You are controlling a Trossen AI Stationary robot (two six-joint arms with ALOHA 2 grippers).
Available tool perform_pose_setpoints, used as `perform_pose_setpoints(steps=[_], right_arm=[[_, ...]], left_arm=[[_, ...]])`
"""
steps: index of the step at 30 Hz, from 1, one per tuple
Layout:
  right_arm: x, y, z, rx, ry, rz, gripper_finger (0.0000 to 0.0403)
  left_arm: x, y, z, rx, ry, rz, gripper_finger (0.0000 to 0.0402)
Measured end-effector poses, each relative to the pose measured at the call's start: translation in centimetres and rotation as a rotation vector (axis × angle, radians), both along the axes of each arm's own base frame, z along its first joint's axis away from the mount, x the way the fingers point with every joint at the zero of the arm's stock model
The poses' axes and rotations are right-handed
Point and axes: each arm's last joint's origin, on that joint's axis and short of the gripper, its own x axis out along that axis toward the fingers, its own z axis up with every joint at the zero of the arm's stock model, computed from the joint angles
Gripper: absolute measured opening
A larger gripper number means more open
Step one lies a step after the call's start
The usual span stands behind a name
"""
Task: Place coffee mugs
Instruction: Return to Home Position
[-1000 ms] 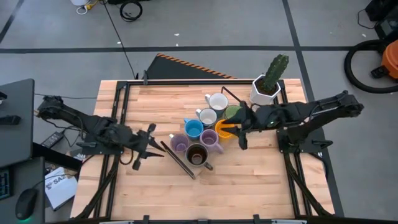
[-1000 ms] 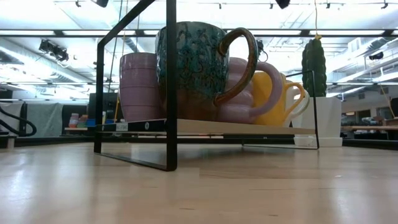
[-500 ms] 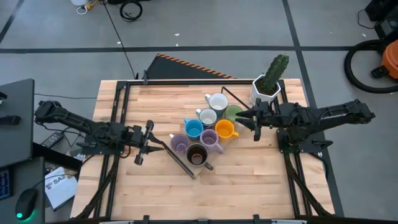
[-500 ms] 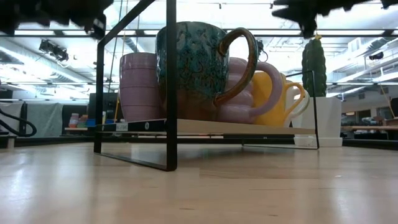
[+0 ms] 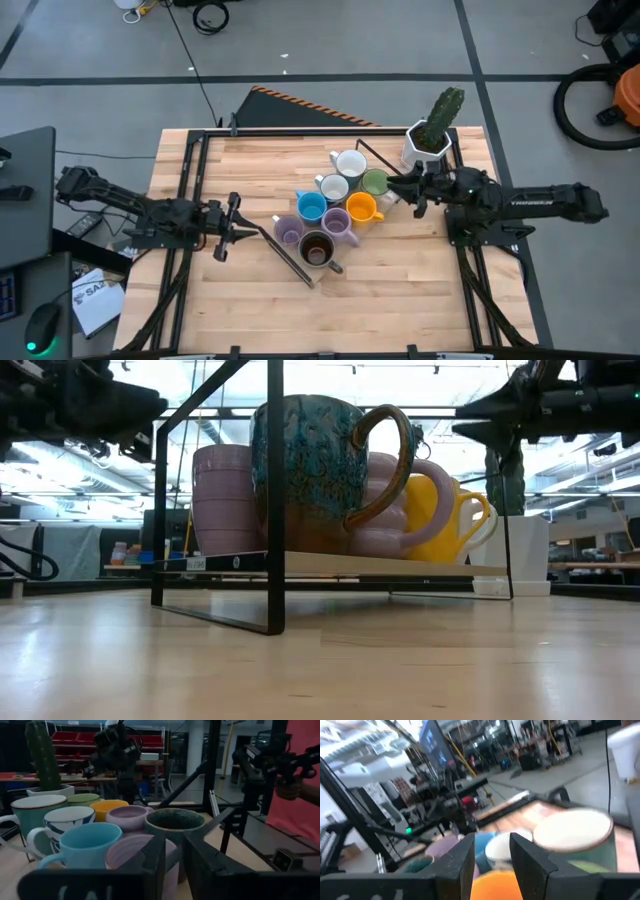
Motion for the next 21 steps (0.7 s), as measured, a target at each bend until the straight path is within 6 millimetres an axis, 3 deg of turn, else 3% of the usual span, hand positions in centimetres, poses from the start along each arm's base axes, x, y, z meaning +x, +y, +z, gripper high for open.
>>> perform_pose_setpoints(steps=[10, 15, 21], right_arm=[[-2.1, -0.2, 1.2, -0.079, -0.104, -0.023, 0.0128], [-2.1, -0.2, -0.7, -0.009, -0.092, -0.046, 0.0128], [-2.2, -0.5, -1.7, -0.004, -0.116, -0.142, 0.0128]], left_arm=[[-2.2, 0.4, 0.0, 0.002, -0.010, -0.061, 0.0017], [-2.9, 0.5, -0.9, -0.015, 0.006, -0.088, 0.0012], [-3.1, 0.7, -0.3, -0.036, -0.053, -0.049, 0.0013]])
